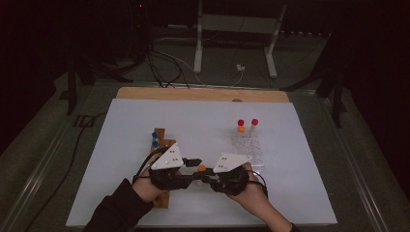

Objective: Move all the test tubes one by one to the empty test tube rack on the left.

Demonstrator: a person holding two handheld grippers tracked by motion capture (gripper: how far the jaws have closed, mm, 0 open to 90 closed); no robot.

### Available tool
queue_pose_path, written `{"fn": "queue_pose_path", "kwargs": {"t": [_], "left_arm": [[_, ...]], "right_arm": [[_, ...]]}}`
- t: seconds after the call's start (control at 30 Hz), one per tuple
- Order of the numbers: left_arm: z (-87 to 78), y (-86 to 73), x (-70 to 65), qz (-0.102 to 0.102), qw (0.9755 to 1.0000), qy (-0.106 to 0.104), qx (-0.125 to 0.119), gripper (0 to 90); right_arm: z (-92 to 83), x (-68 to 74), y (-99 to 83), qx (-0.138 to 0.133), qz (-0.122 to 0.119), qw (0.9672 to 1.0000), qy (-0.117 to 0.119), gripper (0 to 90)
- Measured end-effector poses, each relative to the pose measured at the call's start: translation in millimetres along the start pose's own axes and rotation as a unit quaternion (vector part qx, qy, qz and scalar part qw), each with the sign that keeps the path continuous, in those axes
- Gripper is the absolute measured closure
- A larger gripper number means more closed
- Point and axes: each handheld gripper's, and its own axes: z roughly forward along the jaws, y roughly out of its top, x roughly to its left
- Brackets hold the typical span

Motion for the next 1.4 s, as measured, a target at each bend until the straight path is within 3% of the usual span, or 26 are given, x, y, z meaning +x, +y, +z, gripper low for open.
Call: {"fn": "queue_pose_path", "kwargs": {"t": [0.13,0.37,0.73,1.1,1.23,1.4], "left_arm": [[1.1,-0.1,0.3,0.004,1.0000,-0.003,0.001,69.8],[1.0,0.3,1.1,0.006,1.0000,-0.003,0.005,71.6],[-26.8,5.4,19.0,-0.016,0.9986,0.045,-0.020,71.9],[-65.2,2.5,41.4,-0.044,0.9910,0.115,-0.051,71.9],[-74.7,-0.8,47.8,-0.054,0.9872,0.138,-0.059,71.9],[-82.2,-6.5,54.4,-0.064,0.9840,0.156,-0.057,72.0]], "right_arm": [[-1.4,-0.2,0.2,-0.002,0.000,1.0000,-0.001,75.1],[-0.1,-1.3,-0.4,-0.003,0.005,1.0000,0.003,74.0],[-16.5,-11.8,0.5,-0.030,0.029,0.9988,-0.026,39.4],[-35.9,-29.9,-1.5,-0.059,0.081,0.9924,-0.071,5.2],[-39.1,-32.7,-1.5,-0.063,0.092,0.9903,-0.082,0.4],[-42.6,-35.6,-2.7,-0.068,0.094,0.9905,-0.075,0.0]]}}
